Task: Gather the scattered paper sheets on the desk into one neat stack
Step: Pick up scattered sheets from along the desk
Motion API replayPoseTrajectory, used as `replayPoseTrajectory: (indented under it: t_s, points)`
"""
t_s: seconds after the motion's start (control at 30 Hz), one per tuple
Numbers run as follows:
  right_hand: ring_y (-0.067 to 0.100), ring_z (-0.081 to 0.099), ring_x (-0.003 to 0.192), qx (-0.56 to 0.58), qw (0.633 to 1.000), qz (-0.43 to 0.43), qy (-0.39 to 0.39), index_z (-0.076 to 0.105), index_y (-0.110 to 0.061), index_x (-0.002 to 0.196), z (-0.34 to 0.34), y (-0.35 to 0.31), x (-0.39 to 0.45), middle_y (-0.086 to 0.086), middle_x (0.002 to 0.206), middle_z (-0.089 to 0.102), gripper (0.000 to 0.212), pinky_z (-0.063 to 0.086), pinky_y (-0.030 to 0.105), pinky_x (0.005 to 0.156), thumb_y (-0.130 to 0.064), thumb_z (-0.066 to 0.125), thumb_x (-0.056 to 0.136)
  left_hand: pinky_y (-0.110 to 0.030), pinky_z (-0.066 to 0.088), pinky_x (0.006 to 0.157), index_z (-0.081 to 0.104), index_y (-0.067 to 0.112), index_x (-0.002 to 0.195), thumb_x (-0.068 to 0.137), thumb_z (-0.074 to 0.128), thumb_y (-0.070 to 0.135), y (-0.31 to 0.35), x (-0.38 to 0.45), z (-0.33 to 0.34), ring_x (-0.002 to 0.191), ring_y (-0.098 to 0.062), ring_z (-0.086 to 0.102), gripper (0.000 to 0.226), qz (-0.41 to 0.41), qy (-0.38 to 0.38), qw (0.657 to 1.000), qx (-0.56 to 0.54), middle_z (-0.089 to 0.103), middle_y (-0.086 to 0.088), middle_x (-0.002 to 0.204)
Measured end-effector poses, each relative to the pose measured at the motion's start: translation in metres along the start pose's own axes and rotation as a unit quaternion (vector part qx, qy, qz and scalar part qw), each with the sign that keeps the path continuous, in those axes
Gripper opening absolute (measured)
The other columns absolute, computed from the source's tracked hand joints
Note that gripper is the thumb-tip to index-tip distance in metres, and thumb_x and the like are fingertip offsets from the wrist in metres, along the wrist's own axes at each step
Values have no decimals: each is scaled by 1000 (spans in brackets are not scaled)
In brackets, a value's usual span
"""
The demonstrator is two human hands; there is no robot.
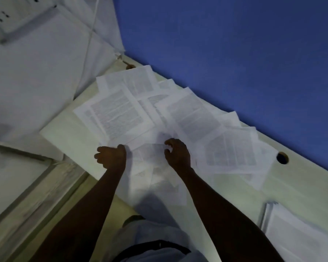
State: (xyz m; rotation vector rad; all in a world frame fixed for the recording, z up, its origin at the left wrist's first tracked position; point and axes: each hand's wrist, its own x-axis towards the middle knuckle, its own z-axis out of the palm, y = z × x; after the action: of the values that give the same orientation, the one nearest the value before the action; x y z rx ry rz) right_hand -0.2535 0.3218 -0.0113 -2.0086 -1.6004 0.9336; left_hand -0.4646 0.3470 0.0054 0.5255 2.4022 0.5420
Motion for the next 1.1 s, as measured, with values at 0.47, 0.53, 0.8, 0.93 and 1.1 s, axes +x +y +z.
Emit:
replayPoseTrajectory:
  t_s: [0.47,0.53,0.8,0.93,1.1]
  points:
    - [39,32,142,-156,975,51,-147,14,-5,159,45,-77,125,18,155,25,123,38,52,114,-66,80,75,-48,44,100,54,5,131,69,82,56,40,89,4,124,-39,48,84,-75,-46,995,38,48,-24,134]
    - [39,39,139,-95,983,60,-146,18,-4,158,50,-76,127,19,152,30,113,41,48,114,-55,81,80,-45,46,99,44,2,135,69,88,40,47,83,5,123,-40,49,87,-80,-51,995,-16,42,-26,137]
    - [34,65,113,212,957,89,-177,49,-9,147,32,-72,88,18,136,59,51,63,52,82,-5,58,97,-42,61,70,58,5,69,49,96,31,25,79,-7,73,-32,69,50,-43,-177,971,-154,65,-16,82]
    - [29,61,110,284,920,139,-230,57,-9,141,2,-52,49,12,129,62,45,63,41,78,-2,62,97,-42,58,78,64,1,92,77,86,20,9,57,-25,84,-28,65,33,-38,-230,955,-184,68,-18,98]
    - [30,61,109,315,893,158,-279,58,-14,139,-30,-13,-2,11,129,62,47,62,37,77,-5,68,94,-49,60,76,58,-2,132,73,80,-6,-20,17,-45,110,-41,65,63,-6,-343,899,-272,66,-20,126]
